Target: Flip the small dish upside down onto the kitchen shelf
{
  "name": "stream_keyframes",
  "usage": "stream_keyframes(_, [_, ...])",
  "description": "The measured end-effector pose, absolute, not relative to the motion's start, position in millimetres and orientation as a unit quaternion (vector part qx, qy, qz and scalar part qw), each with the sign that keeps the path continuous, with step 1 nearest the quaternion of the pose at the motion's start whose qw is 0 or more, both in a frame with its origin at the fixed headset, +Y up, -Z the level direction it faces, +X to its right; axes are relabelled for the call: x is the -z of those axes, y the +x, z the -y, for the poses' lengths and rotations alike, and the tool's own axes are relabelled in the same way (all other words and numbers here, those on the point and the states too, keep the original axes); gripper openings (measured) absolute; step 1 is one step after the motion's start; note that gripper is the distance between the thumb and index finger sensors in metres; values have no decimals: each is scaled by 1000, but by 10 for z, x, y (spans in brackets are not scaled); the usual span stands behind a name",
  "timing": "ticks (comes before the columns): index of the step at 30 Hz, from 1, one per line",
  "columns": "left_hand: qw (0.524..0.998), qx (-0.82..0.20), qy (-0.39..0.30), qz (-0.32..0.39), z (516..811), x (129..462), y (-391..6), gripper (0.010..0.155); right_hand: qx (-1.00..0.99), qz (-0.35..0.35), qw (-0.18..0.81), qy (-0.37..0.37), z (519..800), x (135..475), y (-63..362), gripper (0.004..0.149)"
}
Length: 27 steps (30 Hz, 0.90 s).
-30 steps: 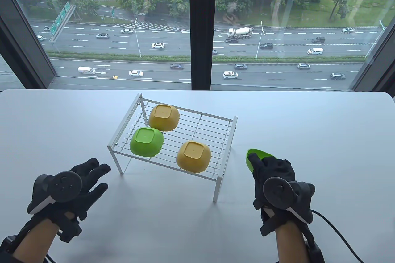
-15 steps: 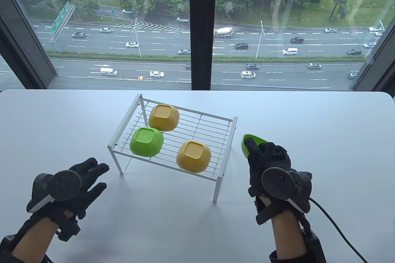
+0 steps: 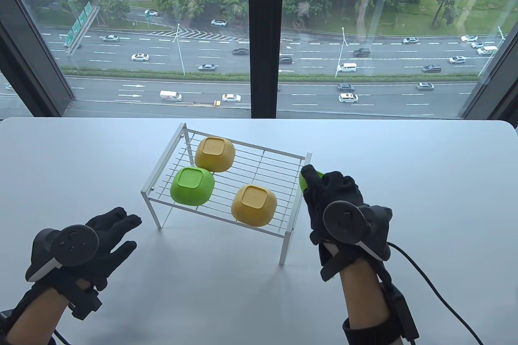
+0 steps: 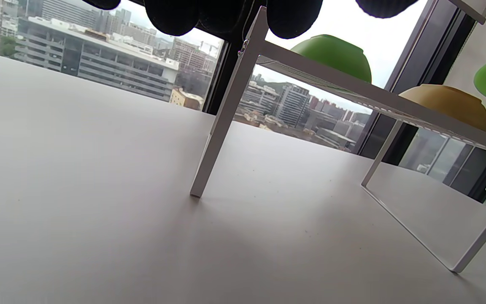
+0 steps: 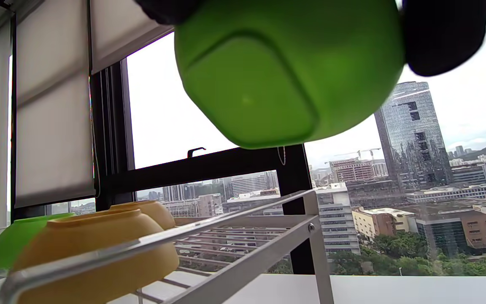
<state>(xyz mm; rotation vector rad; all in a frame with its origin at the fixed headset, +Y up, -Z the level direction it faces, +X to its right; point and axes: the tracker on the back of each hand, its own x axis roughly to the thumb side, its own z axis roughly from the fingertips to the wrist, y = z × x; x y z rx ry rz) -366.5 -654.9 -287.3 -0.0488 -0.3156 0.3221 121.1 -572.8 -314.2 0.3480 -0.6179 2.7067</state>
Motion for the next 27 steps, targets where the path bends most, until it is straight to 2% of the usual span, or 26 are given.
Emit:
stream_keyframes(6, [972, -168, -24, 160, 6546, 2895, -3657, 68, -962, 205, 150, 105, 5531, 3206, 1044, 63])
stream_keyframes(13, [969, -183, -21, 166, 6521, 2892, -3676, 68, -975, 169, 114, 85, 5389, 3237, 931, 85])
stream_keyframes(18, [967, -183, -14, 176, 6499, 2861, -3644, 68, -979, 140, 117, 85, 5406, 3221, 882, 82])
stream_keyframes(22, [968, -180, -18, 175, 6506, 2858, -3642, 68, -978, 150, 117, 89, 5389, 3245, 891, 78])
stream_keyframes(27, [971, -170, -9, 167, 6502, 2842, -3649, 68, -979, 137, 125, 83, 5367, 3385, 918, 76])
